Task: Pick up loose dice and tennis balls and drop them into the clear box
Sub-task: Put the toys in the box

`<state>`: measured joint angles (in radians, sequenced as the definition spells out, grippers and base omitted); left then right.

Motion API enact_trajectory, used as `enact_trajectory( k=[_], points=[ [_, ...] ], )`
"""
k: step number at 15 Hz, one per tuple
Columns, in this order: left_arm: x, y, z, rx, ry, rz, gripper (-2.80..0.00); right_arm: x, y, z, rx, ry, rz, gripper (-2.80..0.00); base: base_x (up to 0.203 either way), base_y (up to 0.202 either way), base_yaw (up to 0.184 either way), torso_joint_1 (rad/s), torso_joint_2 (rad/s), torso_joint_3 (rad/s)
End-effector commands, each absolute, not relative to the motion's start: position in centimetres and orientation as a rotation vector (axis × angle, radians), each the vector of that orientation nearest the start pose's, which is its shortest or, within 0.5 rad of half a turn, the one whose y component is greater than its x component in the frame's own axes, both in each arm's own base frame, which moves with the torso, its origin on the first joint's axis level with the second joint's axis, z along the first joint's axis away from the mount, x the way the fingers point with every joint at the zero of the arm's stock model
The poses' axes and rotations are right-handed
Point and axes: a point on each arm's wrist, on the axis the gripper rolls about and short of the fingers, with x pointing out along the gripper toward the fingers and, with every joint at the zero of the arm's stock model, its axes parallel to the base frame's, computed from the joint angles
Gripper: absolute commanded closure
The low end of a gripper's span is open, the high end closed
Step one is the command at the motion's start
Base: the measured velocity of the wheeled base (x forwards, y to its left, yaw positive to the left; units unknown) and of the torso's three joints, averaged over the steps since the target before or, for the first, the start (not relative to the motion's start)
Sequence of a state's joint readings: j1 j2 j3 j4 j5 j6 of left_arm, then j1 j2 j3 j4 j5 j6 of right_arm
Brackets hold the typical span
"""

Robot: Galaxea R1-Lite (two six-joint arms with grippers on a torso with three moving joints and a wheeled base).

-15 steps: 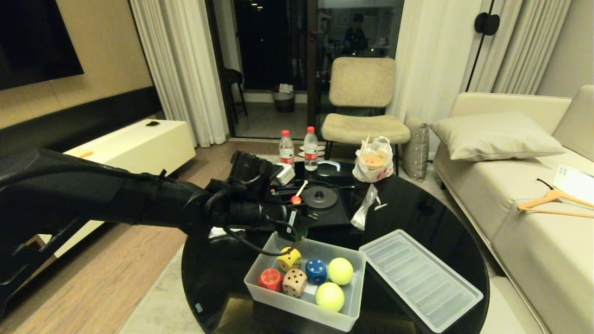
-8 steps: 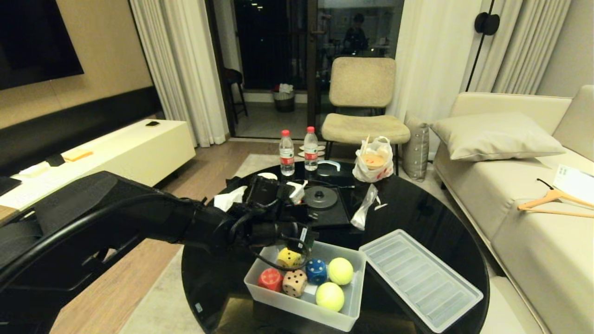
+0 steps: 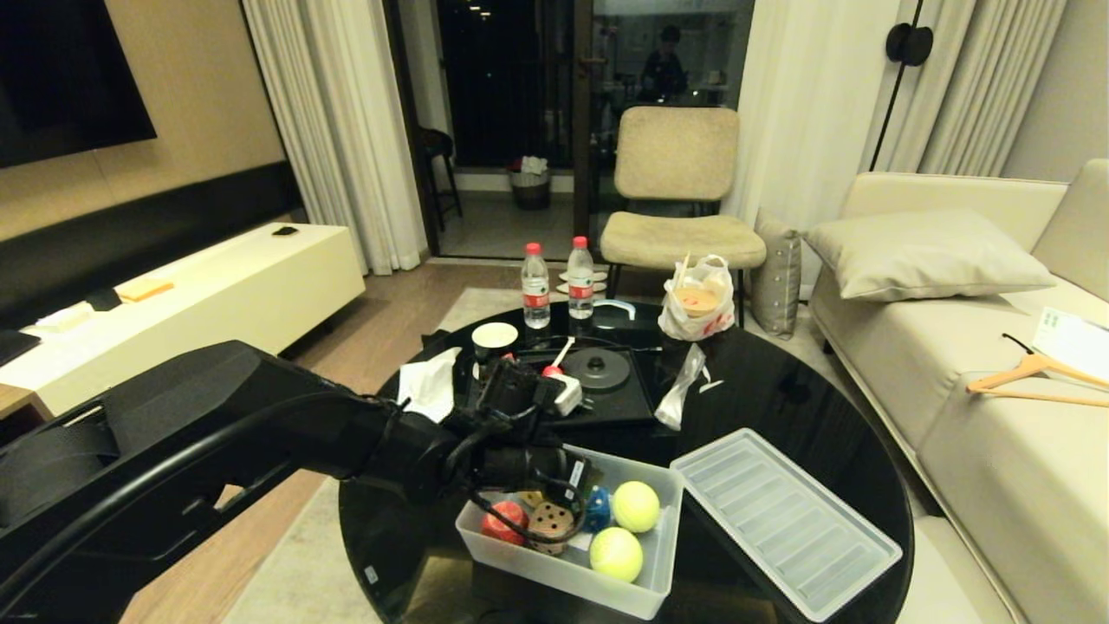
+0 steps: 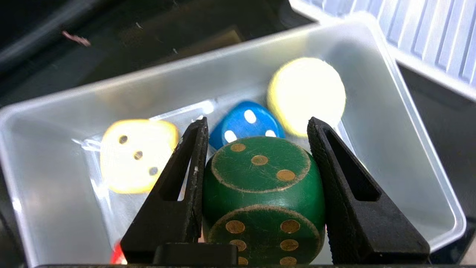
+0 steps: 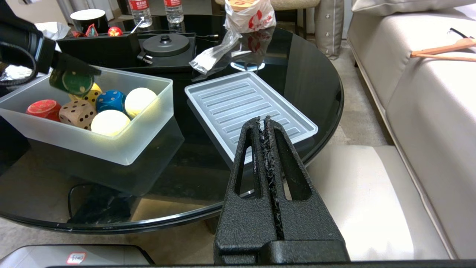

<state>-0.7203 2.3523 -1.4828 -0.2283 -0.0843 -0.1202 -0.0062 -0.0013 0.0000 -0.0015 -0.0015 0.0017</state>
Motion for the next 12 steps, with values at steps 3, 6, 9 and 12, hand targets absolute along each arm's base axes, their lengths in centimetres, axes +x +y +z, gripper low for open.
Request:
enact_trajectory(
  k=[3,6,9,12],
  points=[
    [33.4,-31.1,5.8,0.121,0.704,-0.740,0.00,-2.3,0.0,7.6,0.002,-0.002,-0.009,0.00,0.000,0.000,0.000,0.000,0.00,0.000],
    [33.8,-31.6,5.0,0.115,0.656,-0.725,0.00,-2.3,0.0,7.6,0.002,-0.002,-0.008,0.00,0.000,0.000,0.000,0.000,0.00,0.000],
    [33.7,-32.0,4.0,0.113,0.648,-0.713,0.00,-2.3,0.0,7.6,0.002,-0.002,-0.008,0.00,0.000,0.000,0.000,0.000,0.00,0.000],
    [33.6,-32.0,3.8,0.113,0.659,-0.711,0.00,-2.3,0.0,7.6,0.002,-0.002,-0.008,0.00,0.000,0.000,0.000,0.000,0.00,0.000]
  ],
)
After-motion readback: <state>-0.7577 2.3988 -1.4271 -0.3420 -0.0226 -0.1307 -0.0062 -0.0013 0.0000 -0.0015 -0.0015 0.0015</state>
